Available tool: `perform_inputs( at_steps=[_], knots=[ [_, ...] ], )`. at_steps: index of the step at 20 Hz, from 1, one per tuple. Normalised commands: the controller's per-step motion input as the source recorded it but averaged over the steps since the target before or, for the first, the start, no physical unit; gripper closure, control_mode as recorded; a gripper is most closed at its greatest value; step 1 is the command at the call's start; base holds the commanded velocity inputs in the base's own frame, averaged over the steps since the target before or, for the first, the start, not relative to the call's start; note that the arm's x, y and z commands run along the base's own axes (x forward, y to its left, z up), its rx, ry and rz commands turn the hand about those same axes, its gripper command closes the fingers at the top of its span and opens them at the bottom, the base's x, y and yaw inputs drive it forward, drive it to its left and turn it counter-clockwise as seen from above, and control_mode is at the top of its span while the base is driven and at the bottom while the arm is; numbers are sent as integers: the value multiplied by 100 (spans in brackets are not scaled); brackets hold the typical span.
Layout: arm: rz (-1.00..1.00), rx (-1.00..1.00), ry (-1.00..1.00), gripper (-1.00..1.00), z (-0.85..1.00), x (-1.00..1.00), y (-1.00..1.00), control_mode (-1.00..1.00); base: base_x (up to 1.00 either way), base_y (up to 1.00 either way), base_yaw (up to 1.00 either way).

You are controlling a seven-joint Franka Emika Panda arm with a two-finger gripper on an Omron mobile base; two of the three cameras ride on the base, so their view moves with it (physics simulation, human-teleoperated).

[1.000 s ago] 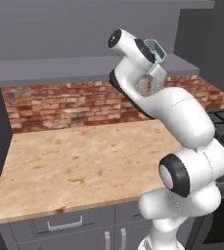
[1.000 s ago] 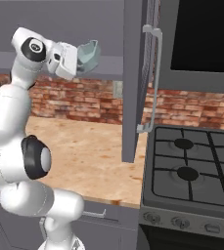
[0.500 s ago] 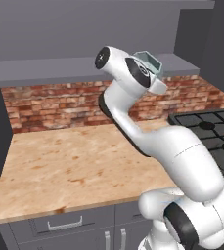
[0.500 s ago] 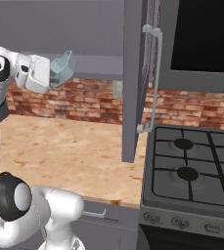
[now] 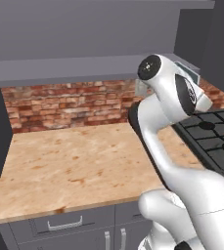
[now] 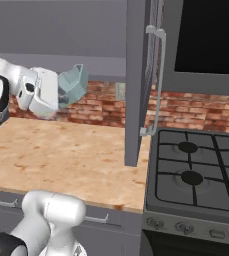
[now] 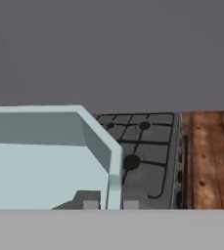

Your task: Retrieve the tupperware and aluminum foil from the cabinet and place them on the dining counter near the plate with broccoli and shrimp to prepare for storing leftovers.

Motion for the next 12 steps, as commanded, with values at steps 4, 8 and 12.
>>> perform_inputs(
  at_steps=[4, 8, 12],
  knots=[
    [4, 0, 0, 100, -20, -100, -8, -100, 0, 0, 0],
    [0, 0, 0, 100, 0, 0, 0, 100, -100, 8, 20],
    [0, 0, 0, 100, 0, 0, 0, 100, -100, 20, 44]
  ],
)
